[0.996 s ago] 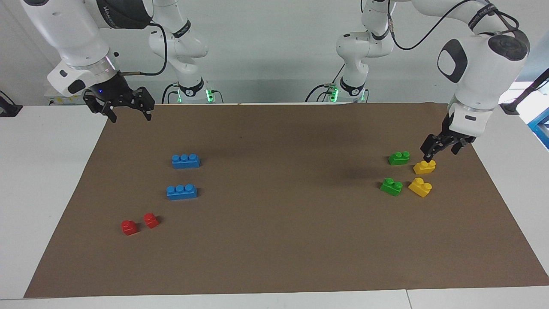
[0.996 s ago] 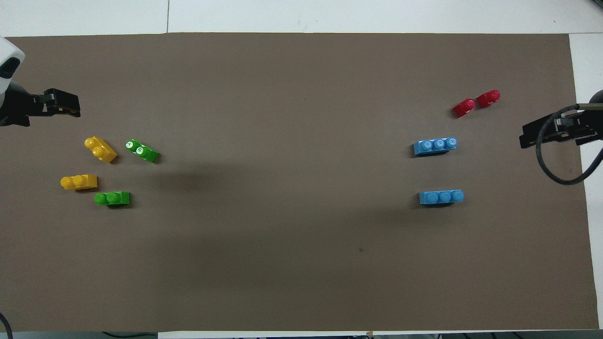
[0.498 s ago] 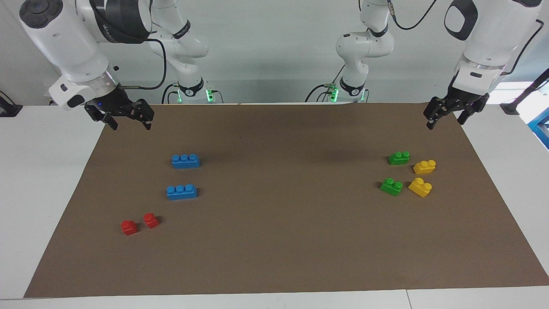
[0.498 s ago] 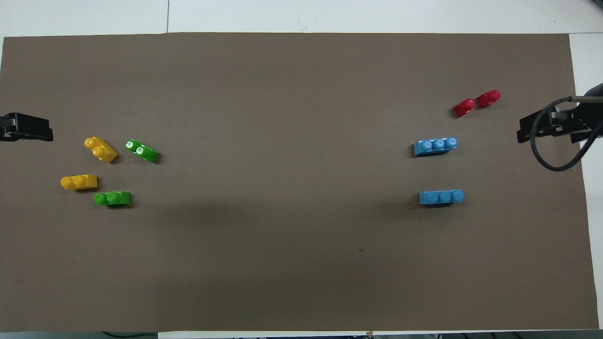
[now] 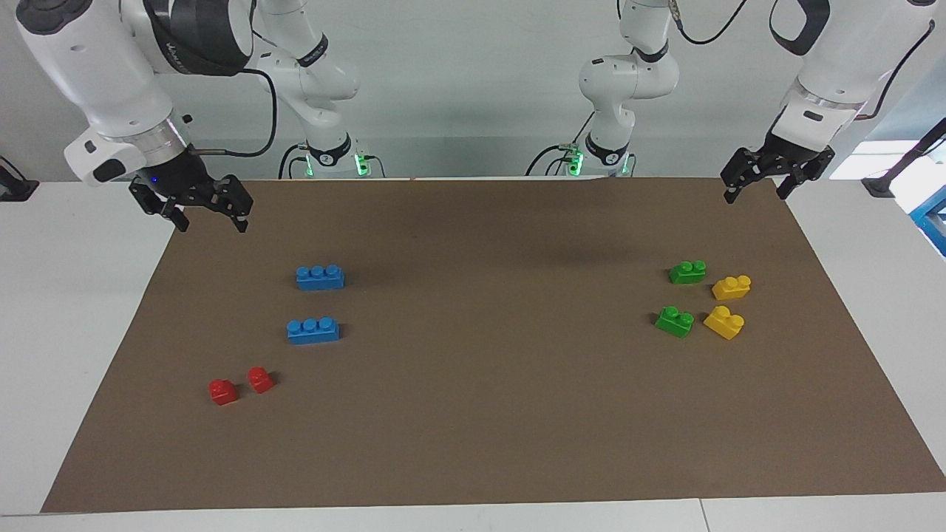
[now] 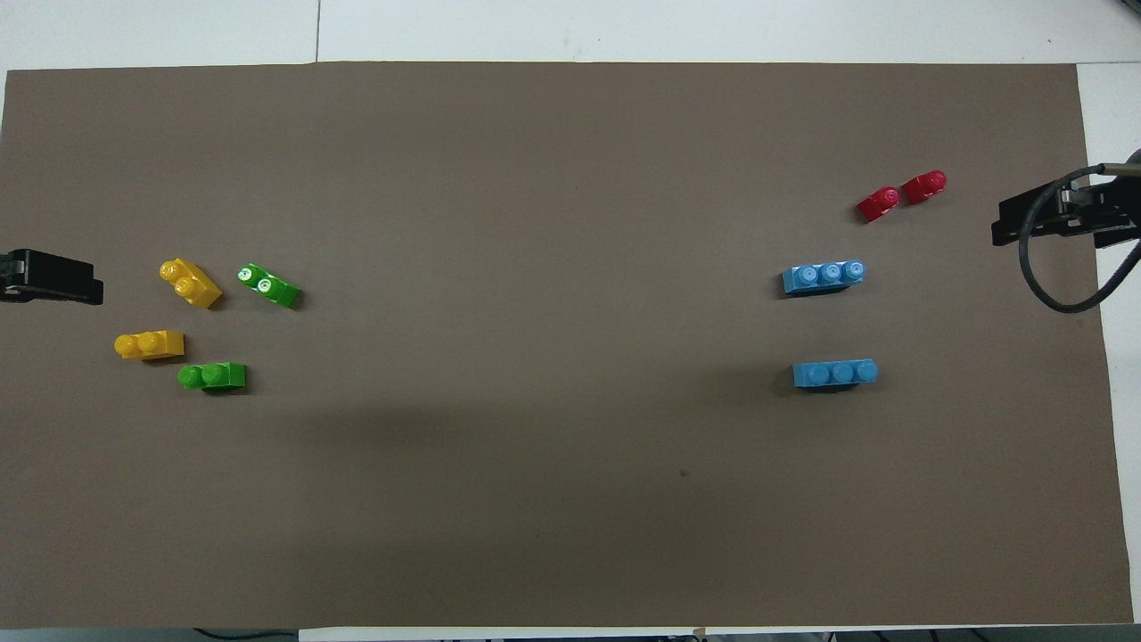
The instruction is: Remove green block with left arm and hold with right
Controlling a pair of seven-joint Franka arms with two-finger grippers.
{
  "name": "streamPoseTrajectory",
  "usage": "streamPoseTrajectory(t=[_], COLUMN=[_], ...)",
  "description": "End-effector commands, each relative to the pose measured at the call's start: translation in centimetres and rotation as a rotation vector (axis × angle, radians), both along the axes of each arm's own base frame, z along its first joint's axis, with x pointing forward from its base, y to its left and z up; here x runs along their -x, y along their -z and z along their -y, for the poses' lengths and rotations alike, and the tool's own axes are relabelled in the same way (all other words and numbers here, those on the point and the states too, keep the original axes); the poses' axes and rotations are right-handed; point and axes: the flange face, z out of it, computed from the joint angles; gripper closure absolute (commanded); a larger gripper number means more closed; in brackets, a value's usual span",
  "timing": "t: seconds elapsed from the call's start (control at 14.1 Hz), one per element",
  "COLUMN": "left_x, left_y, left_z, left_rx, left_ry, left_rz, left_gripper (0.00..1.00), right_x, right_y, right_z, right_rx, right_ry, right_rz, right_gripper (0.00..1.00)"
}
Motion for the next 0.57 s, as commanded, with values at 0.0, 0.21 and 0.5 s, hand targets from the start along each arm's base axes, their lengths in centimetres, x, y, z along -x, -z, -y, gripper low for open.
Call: streamPoseTrajectory(t=[0.0, 0.21, 0.5], left_x=[-0.1, -0.4, -0.3], left_y=[-0.2, -0.8, -0.6], left_z=[-0.1, -0.1, -0.3], left_rx=[0.033, 0.124, 0.118], left_ry=[0.006, -0.019, -0.022], left_rz=[0.003, 0.004, -0.009], left_gripper=[0.00, 0.00, 0.00], right_x=[-0.5, -0.4, 0.0], right_y=[-0.6, -0.7, -1.4], right_z=[-0.9, 0.4, -0.2], right_rx=[0.028, 0.047, 0.034], right_ry=[-0.023, 0.003, -0.002], right_rz=[0.019, 0.019, 0.014], right_gripper=[0.00, 0.00, 0.00])
